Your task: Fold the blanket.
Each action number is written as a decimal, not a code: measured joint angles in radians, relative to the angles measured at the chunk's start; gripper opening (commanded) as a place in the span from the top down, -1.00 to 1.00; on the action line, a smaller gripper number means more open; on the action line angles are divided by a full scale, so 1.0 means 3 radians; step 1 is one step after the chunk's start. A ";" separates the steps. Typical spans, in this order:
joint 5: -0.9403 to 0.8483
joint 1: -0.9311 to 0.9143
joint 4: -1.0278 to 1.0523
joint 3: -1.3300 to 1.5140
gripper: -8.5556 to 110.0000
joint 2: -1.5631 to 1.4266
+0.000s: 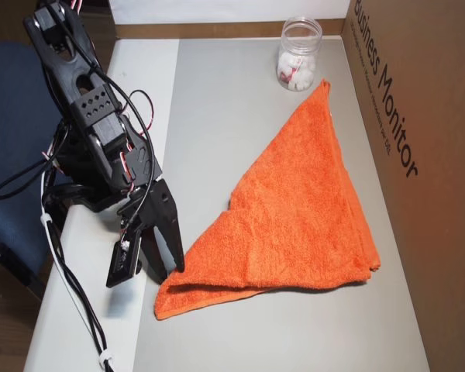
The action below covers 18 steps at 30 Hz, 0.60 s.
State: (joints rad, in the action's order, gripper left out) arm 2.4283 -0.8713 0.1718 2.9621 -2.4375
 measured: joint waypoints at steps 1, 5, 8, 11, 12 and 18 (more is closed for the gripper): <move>-0.0015 0.0000 -0.0026 0.0000 0.59 0.0000; -0.0087 0.0000 -0.0194 0.0000 0.59 0.0179; -0.0174 0.0000 -0.0409 0.0000 0.59 0.0404; -0.0261 0.0000 -0.0660 0.0000 0.59 0.0568; -0.0302 0.0000 -0.0711 0.0000 0.59 0.0608; -0.0424 0.0000 -0.1048 0.0000 0.59 0.0828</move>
State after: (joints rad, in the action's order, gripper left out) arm 2.3010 -0.8713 -0.1427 2.9621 -2.1890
